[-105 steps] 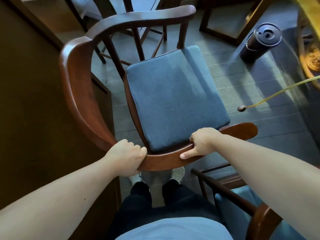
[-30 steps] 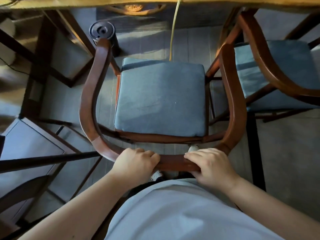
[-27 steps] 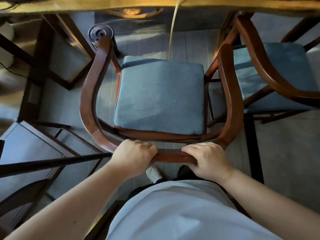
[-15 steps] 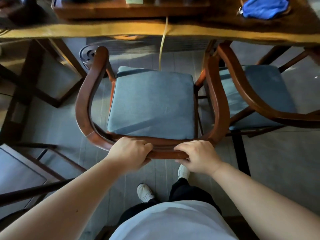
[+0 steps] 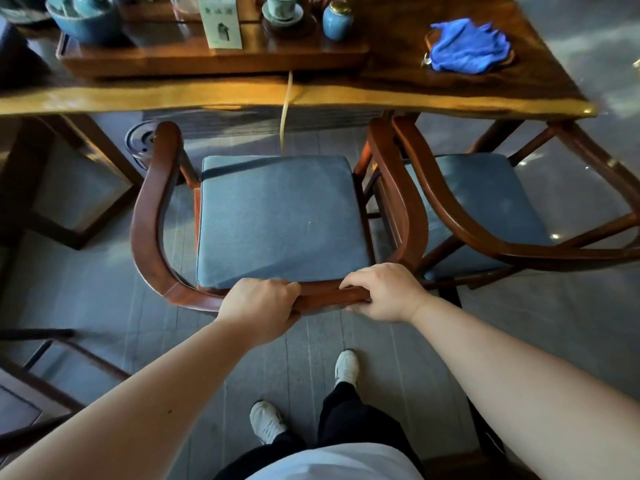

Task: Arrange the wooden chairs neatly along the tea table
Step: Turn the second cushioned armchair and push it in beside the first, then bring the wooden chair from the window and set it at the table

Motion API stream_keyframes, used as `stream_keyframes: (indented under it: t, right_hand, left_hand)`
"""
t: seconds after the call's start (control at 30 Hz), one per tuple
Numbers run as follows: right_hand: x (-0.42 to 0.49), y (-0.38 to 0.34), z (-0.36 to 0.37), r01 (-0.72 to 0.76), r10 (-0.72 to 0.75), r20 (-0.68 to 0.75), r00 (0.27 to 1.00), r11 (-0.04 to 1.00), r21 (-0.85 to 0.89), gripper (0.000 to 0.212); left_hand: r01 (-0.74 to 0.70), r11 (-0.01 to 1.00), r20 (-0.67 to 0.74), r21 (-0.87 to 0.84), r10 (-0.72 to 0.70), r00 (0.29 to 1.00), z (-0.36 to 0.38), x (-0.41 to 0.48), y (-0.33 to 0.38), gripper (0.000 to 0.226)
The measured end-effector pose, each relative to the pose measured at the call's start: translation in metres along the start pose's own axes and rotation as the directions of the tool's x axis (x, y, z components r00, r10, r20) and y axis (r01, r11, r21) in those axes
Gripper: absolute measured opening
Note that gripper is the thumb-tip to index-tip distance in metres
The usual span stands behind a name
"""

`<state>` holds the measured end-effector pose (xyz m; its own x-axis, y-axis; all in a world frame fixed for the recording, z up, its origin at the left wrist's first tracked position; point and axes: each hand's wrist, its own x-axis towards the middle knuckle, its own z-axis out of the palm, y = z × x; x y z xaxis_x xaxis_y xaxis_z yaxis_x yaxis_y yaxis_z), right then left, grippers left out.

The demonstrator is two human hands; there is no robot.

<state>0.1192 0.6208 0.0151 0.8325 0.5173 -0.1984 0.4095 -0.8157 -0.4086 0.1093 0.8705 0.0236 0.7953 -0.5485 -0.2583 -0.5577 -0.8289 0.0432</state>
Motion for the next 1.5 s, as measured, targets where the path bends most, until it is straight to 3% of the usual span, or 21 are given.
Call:
stream_keyframes:
  t: [0.63,0.77,0.87,1.0,1.2,1.33,1.5]
  right_hand:
    - [-0.011,-0.002,0.000,-0.030,0.030,0.084,0.996,1.000,-0.006,0.041]
    - [-0.005,-0.001,-0.012,0.006,-0.012,0.268,0.963,1.000,0.023,0.063]
    - [0.006,-0.009,-0.025,0.129,-0.130,0.293,0.947,0.991,0.025,0.075]
    - [0.040,-0.043,-0.028,0.358,-0.353,0.230,0.907,0.933,0.021,0.074]
    - [0.087,-0.112,-0.022,0.590,-0.577,0.234,0.782,0.807,0.016,0.076]
    - [0.099,-0.155,-0.008,0.671,-0.648,0.265,0.714,0.741,0.005,0.079]
    - [0.112,-0.221,0.009,0.758,-0.728,0.260,0.634,0.651,-0.026,0.071]
  left_hand:
    - [0.042,0.999,0.023,-0.009,-0.042,0.999,-0.006,-0.006,0.008,0.034]
    - [0.105,0.990,-0.010,-0.090,-0.107,0.994,-0.008,-0.014,0.014,0.044]
    - [0.150,0.979,-0.159,-0.140,-0.172,0.972,-0.009,-0.033,0.012,0.060]
    - [0.327,0.935,-0.234,-0.137,-0.352,0.906,-0.013,-0.076,0.001,0.068]
    - [0.630,0.761,-0.218,-0.157,-0.648,0.730,-0.021,-0.154,-0.005,0.063]
    - [0.748,0.636,-0.250,-0.188,-0.768,0.590,-0.023,-0.207,-0.005,0.060]
    - [0.858,0.435,-0.300,-0.273,-0.886,0.354,-0.024,-0.284,-0.031,0.057]
